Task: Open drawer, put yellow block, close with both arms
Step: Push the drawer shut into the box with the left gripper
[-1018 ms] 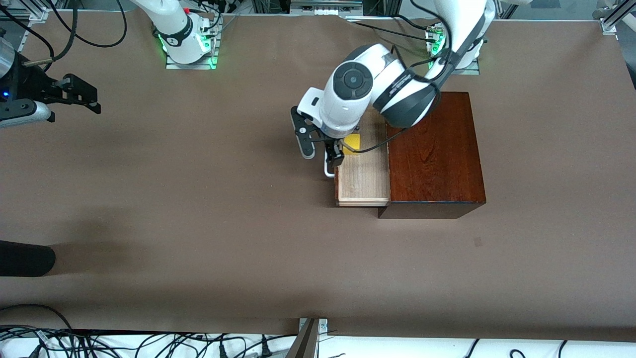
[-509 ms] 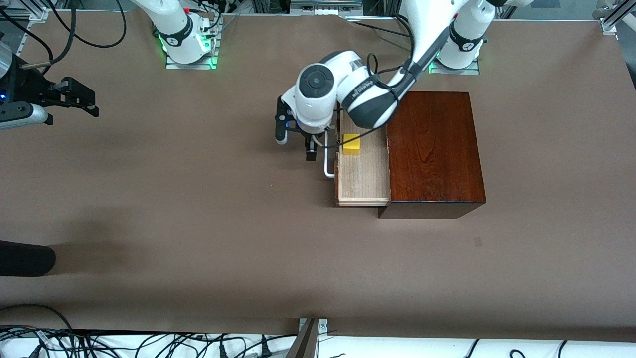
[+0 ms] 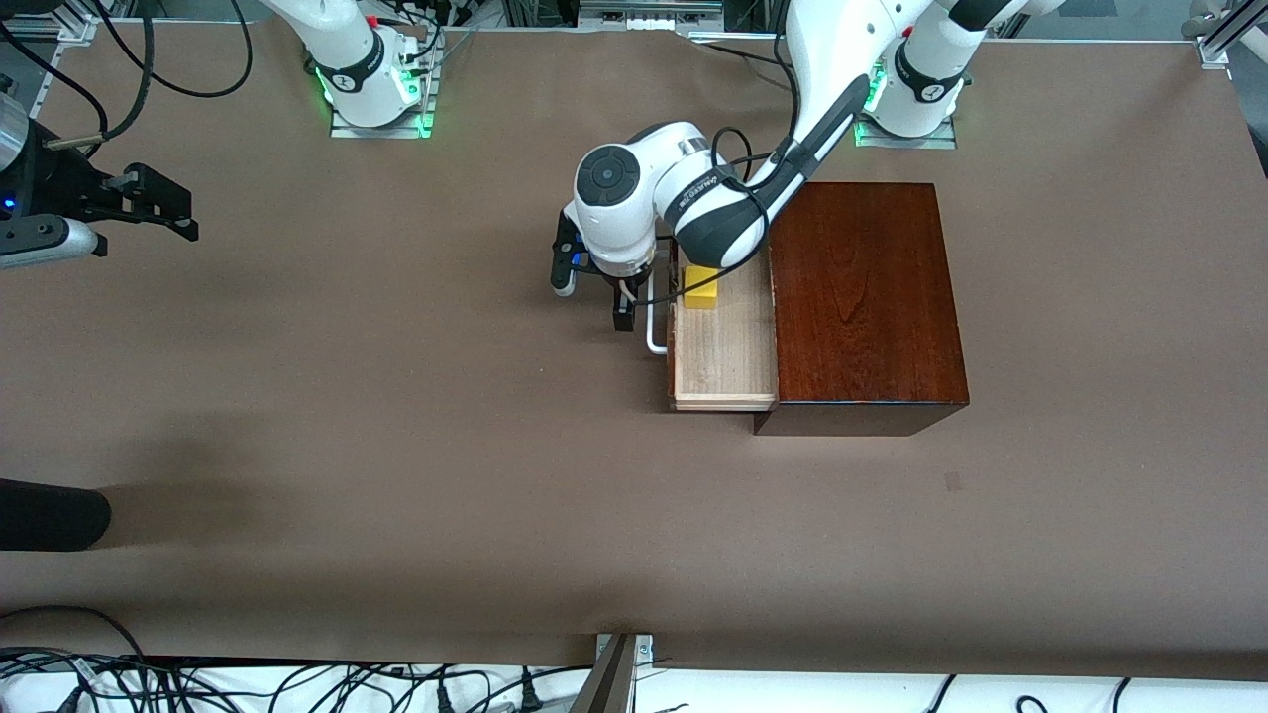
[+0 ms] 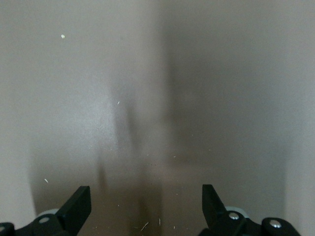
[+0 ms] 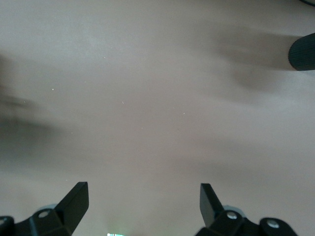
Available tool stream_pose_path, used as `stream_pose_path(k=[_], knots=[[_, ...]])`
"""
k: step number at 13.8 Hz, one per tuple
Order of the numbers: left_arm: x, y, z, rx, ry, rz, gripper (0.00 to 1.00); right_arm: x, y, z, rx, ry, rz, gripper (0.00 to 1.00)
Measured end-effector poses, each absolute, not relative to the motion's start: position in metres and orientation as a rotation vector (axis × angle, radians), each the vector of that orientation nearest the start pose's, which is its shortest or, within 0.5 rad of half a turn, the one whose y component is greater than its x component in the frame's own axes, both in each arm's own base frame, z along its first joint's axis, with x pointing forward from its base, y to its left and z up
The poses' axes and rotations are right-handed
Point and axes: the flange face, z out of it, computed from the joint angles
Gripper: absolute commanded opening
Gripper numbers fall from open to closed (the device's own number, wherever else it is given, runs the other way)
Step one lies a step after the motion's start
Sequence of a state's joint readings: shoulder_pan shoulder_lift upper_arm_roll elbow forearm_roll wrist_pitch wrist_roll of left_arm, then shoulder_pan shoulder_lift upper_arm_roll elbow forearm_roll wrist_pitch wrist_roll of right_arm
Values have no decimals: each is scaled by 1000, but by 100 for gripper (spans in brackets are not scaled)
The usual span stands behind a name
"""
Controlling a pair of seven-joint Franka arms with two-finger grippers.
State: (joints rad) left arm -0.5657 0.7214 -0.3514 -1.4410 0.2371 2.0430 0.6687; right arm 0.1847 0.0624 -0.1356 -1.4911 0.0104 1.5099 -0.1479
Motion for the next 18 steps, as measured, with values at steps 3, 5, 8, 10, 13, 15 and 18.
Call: stream_pose_path(k=[3, 5, 8, 10, 13, 15, 18], knots=[[486, -516, 273, -2188, 2264, 173, 100, 567, 32, 622, -3122, -309, 67, 100], [488, -512, 275, -2200, 2241, 220, 100, 567, 31, 622, -3122, -308, 67, 100], [494, -498, 276, -2204, 2208, 315, 100, 567, 31, 622, -3122, -307, 67, 100], [501, -478, 277, -2210, 2164, 421, 100, 567, 31, 622, -3122, -307, 67, 100], [507, -454, 281, -2210, 2106, 553, 100, 567, 31, 622, -3122, -307, 67, 100], [514, -441, 280, -2226, 2079, 592, 100, 567, 31, 622, -3122, -307, 67, 100], [521, -428, 280, -2245, 2054, 621, 100, 567, 31, 622, -3122, -306, 67, 100]])
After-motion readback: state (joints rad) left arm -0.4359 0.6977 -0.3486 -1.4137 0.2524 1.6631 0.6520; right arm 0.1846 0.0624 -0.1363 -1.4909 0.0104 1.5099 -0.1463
